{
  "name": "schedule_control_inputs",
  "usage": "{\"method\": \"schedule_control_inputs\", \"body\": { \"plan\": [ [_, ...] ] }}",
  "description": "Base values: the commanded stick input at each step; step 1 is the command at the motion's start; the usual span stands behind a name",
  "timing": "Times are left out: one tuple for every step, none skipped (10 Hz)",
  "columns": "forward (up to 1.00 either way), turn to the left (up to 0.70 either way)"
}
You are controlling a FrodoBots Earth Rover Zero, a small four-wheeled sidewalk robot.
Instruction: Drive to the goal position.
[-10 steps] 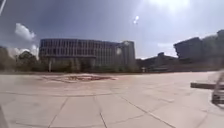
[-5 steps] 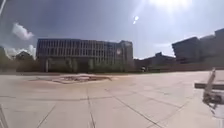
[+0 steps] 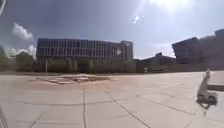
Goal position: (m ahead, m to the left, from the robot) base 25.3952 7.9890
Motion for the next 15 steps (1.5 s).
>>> {"method": "schedule_control_inputs", "body": {
  "plan": [
    [0.7, 0.05],
    [0.7, 0.05],
    [0.7, 0.05],
    [0.7, 0.05],
    [0.7, 0.05],
    [0.7, 0.05],
    [0.7, 0.05],
    [0.7, 0.05],
    [0.7, 0.05],
    [0.7, 0.05],
    [0.7, 0.05],
    [0.7, 0.05],
    [0.7, 0.05],
    [0.7, 0.02],
    [0.7, -0.06]
  ]
}}
